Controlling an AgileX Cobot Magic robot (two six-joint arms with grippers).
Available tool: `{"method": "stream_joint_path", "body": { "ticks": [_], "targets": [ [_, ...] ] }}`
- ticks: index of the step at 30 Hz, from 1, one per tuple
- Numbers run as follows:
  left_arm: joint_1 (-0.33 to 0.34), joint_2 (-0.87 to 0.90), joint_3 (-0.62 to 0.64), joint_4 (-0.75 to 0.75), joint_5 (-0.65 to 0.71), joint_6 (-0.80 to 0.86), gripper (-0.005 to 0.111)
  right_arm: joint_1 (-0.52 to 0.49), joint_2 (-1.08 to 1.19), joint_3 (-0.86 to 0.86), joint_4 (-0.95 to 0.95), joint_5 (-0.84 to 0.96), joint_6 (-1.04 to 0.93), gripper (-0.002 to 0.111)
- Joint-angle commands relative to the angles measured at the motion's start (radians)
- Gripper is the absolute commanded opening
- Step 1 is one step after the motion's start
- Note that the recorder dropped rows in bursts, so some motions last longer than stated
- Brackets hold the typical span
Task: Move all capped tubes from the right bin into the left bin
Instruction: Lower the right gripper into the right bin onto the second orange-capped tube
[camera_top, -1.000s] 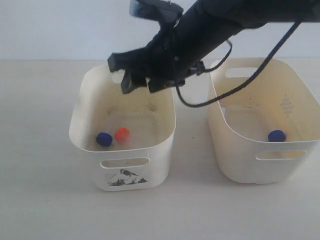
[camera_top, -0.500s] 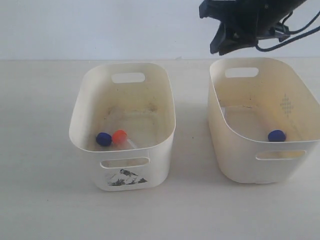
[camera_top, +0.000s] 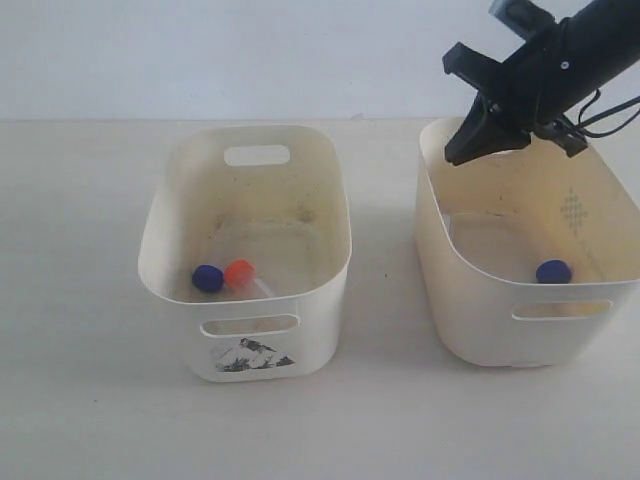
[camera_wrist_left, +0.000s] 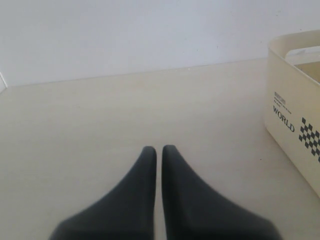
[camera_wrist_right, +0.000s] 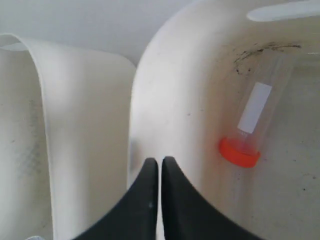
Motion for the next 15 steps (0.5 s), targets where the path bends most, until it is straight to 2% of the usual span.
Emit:
{"method": "stream_joint_path", "body": {
  "ticks": [1, 6, 8, 12, 15],
  "targets": [
    [0.001, -0.002, -0.004, -0.007, -0.015, -0.012, 0.004, -0.024, 0.022, -0.001, 0.006, 0.011, -0.017, 0.002],
    [0.001, -0.002, -0.004, -0.007, -0.015, -0.012, 0.004, -0.038, 0.087, -0.001, -0.003, 0.052, -0.017, 0.004],
    [0.001, -0.002, -0.004, -0.007, -0.015, -0.012, 0.004, -0.038, 0.105, -0.001, -0.005, 0.048, -0.017, 0.013],
    [0.001, -0.002, -0.004, -0.007, -0.015, -0.012, 0.004, -0.037, 0.131, -0.001, -0.014, 0.031, -0.003, 0.042],
    [0.001, -0.002, -0.004, -0.007, -0.015, -0.012, 0.004, -0.037, 0.150, -0.001, -0.039, 0.024, 0.016, 0.044]
  ]
}}
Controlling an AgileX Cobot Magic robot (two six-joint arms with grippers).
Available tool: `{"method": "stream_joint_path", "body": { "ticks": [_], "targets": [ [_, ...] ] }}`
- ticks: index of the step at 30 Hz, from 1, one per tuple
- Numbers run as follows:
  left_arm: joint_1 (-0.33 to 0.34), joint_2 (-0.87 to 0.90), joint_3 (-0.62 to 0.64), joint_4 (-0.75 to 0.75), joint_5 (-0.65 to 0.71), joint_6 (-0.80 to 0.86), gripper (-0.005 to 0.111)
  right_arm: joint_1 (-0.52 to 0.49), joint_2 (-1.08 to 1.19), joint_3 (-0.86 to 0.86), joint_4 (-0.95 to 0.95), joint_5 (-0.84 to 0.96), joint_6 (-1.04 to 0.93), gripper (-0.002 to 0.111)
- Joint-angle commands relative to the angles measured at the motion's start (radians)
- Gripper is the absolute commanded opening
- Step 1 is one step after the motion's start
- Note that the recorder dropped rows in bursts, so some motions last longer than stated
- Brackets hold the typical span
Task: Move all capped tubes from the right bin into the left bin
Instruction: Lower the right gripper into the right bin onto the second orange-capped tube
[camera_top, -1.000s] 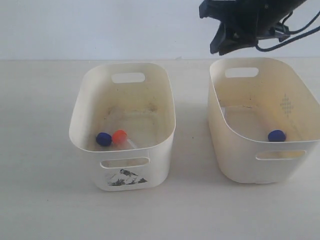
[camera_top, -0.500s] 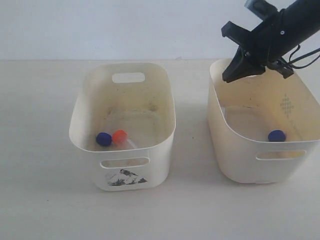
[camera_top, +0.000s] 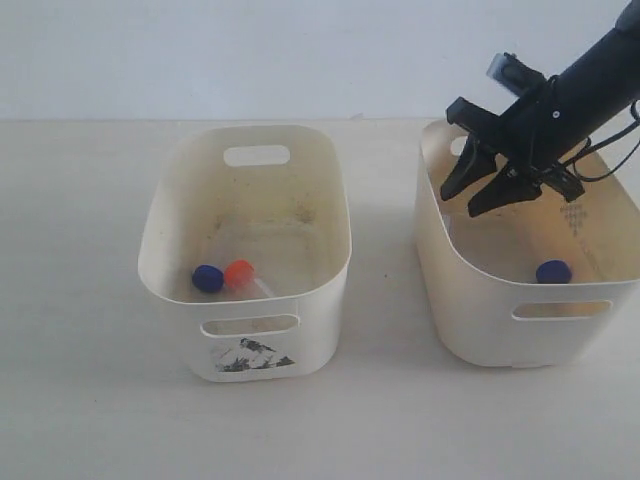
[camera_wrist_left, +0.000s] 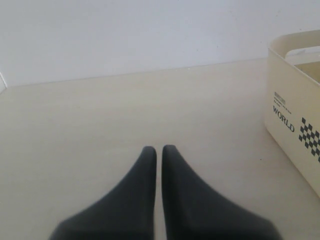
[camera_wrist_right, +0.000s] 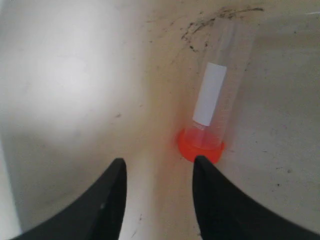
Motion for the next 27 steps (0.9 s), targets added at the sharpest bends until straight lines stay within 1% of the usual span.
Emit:
{"method": "stream_joint_path", "body": {
  "ticks": [1, 7, 10, 14, 15, 17, 18, 19, 20, 21, 23, 24, 27],
  "targets": [
    [0.001, -0.002, -0.004, -0.007, -0.015, -0.012, 0.004, -0.003, 0.026, 0.001, -0.032, -0.017, 0.024, 0.044],
    [0.001, -0.002, -0.004, -0.007, -0.015, -0.012, 0.004, -0.003, 0.057, 0.033, -0.070, -0.072, 0.039, 0.044],
    [0.001, -0.002, -0.004, -0.007, -0.015, -0.012, 0.004, -0.003, 0.065, 0.074, -0.054, -0.139, 0.039, 0.045],
    [0.001, -0.002, -0.004, -0.007, -0.015, -0.012, 0.004, -0.003, 0.065, 0.080, -0.005, -0.152, 0.026, 0.045],
    [0.001, -0.002, -0.004, -0.007, -0.015, -0.012, 0.004, 0.000, 0.065, 0.080, 0.027, -0.154, 0.014, 0.045],
    [0.001, -0.002, -0.004, -0.007, -0.015, -0.012, 0.004, 0.019, 0.065, 0.080, 0.034, -0.177, 0.006, 0.045],
    [0.001, -0.002, -0.004, -0.007, -0.015, -0.012, 0.004, 0.033, 0.067, 0.080, 0.032, -0.192, 0.006, 0.047],
    [0.001, -0.002, -0.004, -0.007, -0.015, -0.012, 0.004, 0.051, 0.067, 0.080, 0.030, -0.208, 0.006, 0.054],
    [0.001, -0.002, -0.004, -0.007, -0.015, -0.012, 0.004, 0.071, 0.067, 0.080, 0.027, -0.235, 0.006, 0.065],
    [0.001, -0.002, -0.004, -0.007, -0.015, -0.012, 0.004, 0.081, 0.067, 0.080, 0.015, -0.253, 0.015, 0.067],
    [0.001, -0.002, -0.004, -0.007, -0.015, -0.012, 0.004, 0.100, 0.067, 0.080, -0.047, -0.291, 0.056, 0.061],
    [0.001, -0.002, -0.004, -0.007, -0.015, -0.012, 0.004, 0.102, 0.067, 0.080, -0.081, -0.301, 0.078, 0.054],
    [0.001, -0.002, -0.004, -0.007, -0.015, -0.012, 0.004, 0.102, 0.067, 0.080, -0.084, -0.290, 0.083, 0.051]
  ]
}}
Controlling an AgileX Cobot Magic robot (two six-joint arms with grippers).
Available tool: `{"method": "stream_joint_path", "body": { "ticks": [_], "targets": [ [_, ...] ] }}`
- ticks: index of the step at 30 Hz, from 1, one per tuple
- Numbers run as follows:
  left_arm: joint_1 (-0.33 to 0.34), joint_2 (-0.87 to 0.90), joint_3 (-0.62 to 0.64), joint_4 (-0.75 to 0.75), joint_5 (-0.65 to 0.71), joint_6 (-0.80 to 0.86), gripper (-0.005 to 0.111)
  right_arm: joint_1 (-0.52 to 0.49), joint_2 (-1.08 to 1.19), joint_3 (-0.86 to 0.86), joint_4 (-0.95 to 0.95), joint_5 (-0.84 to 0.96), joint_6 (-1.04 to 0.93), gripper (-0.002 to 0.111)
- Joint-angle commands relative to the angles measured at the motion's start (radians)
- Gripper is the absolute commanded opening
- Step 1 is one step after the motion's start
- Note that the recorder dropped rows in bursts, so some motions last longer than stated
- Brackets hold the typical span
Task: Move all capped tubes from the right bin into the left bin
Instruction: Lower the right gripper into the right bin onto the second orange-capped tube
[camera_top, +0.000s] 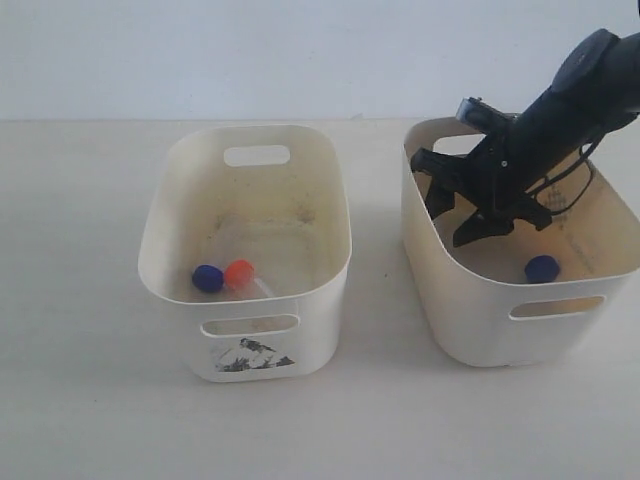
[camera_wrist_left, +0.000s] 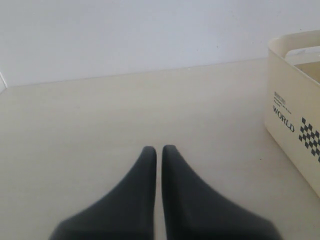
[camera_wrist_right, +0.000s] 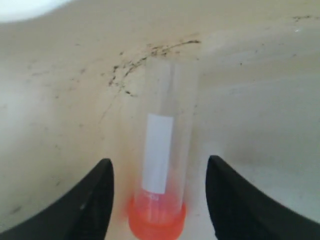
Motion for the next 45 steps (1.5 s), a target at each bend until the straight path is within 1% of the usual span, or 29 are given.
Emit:
{"method": "stream_joint_path", "body": {
  "ticks": [1, 7, 9, 15, 24, 27, 33, 45],
  "targets": [
    [0.001, -0.002, -0.004, -0.007, -0.015, -0.012, 0.004, 0.001, -0.001, 0.002, -0.019, 0.007, 0.010, 0.051],
    [0.001, -0.002, -0.004, -0.007, -0.015, -0.012, 0.004, 0.001, -0.043, 0.002, -0.017, 0.042, 0.017, 0.051],
    [0.001, -0.002, -0.004, -0.007, -0.015, -0.012, 0.004, 0.001, -0.043, 0.002, -0.018, 0.088, 0.022, 0.051],
    [0.001, -0.002, -0.004, -0.007, -0.015, -0.012, 0.004, 0.001, -0.043, 0.006, -0.027, 0.098, 0.027, 0.051],
    [0.001, -0.002, -0.004, -0.007, -0.015, -0.012, 0.004, -0.001, -0.043, 0.103, -0.020, -0.028, 0.017, 0.051],
    [0.001, -0.002, -0.004, -0.007, -0.015, -0.012, 0.004, 0.017, -0.043, 0.108, -0.018, -0.051, -0.018, 0.051],
    [0.001, -0.002, -0.004, -0.007, -0.015, -0.012, 0.004, 0.065, -0.039, 0.108, -0.026, -0.137, -0.021, 0.051],
    [0.001, -0.002, -0.004, -0.007, -0.015, -0.012, 0.004, 0.067, 0.040, 0.108, -0.024, -0.114, -0.015, 0.051]
  ]
}}
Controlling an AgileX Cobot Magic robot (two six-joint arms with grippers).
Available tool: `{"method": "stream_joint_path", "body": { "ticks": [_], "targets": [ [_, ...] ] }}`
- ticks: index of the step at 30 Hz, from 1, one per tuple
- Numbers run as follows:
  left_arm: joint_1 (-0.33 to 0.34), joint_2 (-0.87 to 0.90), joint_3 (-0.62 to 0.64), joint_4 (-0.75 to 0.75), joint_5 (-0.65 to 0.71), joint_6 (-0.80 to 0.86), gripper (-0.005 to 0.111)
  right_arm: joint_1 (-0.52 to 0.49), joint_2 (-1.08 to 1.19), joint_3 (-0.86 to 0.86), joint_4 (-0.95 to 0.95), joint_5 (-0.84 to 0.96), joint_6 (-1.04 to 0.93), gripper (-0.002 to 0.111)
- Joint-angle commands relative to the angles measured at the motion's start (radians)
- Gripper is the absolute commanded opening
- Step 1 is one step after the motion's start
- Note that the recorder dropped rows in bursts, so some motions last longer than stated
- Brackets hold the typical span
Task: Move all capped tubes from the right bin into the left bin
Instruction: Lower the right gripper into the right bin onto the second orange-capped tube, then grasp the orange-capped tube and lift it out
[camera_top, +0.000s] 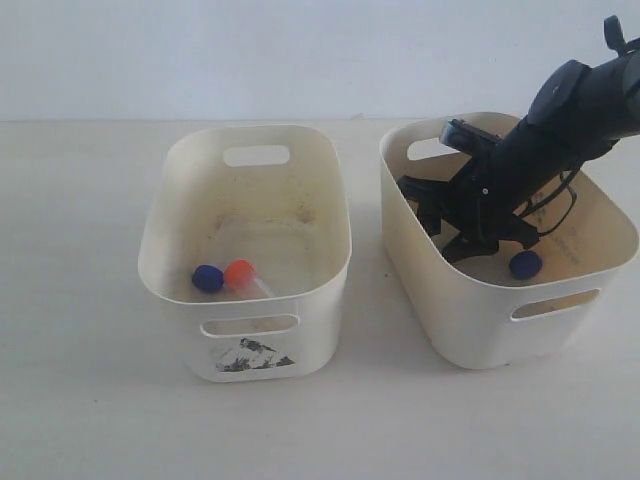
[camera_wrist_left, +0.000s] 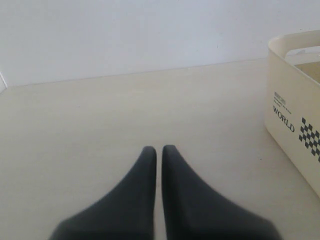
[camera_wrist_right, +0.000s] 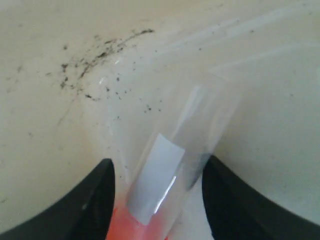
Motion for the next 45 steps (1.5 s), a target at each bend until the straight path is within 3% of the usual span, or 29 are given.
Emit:
{"method": "stream_joint_path", "body": {
  "ticks": [1, 7, 14, 19, 45],
  "targets": [
    [0.001, -0.002, -0.004, -0.007, -0.015, -0.012, 0.004, 0.001, 0.044, 0.006, -0.016, 0.017, -0.009, 0.051],
    [0.001, -0.002, -0.004, -0.007, -0.015, -0.012, 0.004, 0.001, 0.044, 0.006, -0.053, 0.021, 0.021, 0.050],
    [0.001, -0.002, -0.004, -0.007, -0.015, -0.012, 0.004, 0.001, 0.044, 0.006, -0.174, 0.023, 0.124, 0.017],
    [0.001, -0.002, -0.004, -0.007, -0.015, -0.012, 0.004, 0.001, 0.038, 0.006, -0.174, 0.026, 0.126, 0.003],
    [0.001, -0.002, -0.004, -0.007, -0.015, -0.012, 0.004, 0.001, -0.254, 0.006, -0.268, -0.079, 0.132, 0.003]
  ]
}}
